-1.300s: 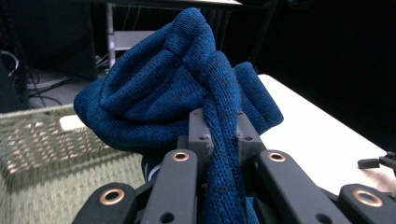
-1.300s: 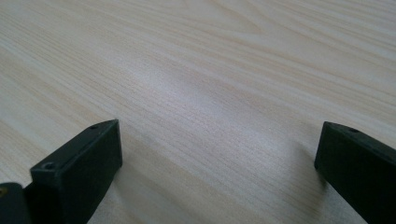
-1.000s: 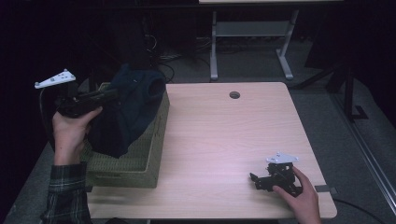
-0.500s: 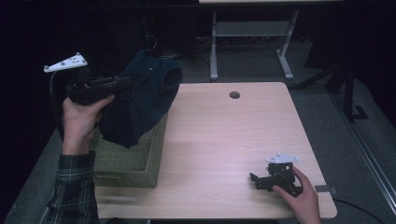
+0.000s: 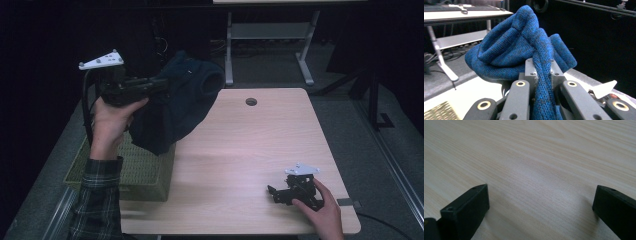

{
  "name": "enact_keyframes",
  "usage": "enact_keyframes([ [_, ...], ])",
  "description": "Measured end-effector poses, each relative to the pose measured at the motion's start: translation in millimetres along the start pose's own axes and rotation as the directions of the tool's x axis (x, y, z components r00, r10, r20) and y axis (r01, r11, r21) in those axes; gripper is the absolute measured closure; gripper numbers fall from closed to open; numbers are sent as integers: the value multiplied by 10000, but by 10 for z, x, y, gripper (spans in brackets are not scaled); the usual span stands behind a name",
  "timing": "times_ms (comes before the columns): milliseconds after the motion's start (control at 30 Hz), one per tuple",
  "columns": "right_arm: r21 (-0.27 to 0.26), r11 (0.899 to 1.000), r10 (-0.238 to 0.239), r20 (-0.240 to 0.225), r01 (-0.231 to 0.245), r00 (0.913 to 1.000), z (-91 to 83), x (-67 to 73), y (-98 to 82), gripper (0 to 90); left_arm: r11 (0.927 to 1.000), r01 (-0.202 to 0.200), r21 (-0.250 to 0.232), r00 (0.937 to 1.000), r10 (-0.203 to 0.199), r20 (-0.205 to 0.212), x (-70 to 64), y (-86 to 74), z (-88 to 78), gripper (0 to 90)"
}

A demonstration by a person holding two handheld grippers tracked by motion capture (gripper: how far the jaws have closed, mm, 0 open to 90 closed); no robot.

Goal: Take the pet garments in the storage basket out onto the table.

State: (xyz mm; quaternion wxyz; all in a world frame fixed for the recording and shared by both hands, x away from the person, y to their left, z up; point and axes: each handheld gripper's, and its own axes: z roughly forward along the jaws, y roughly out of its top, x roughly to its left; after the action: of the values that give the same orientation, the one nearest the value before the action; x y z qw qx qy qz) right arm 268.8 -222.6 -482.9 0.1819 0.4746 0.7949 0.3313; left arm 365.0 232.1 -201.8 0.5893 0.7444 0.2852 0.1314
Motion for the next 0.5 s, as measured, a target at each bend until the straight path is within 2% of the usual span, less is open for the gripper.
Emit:
enact_keyframes([
  [300,6,10000,9,-4,-9,10000,-1,1,0,5,9989,-246,390,9977,220,641,-169,-6,373,812],
  [500,6,10000,10,-16,-10,10000,-1,1,0,4,9985,-262,481,9940,209,1078,-272,-26,596,813],
])
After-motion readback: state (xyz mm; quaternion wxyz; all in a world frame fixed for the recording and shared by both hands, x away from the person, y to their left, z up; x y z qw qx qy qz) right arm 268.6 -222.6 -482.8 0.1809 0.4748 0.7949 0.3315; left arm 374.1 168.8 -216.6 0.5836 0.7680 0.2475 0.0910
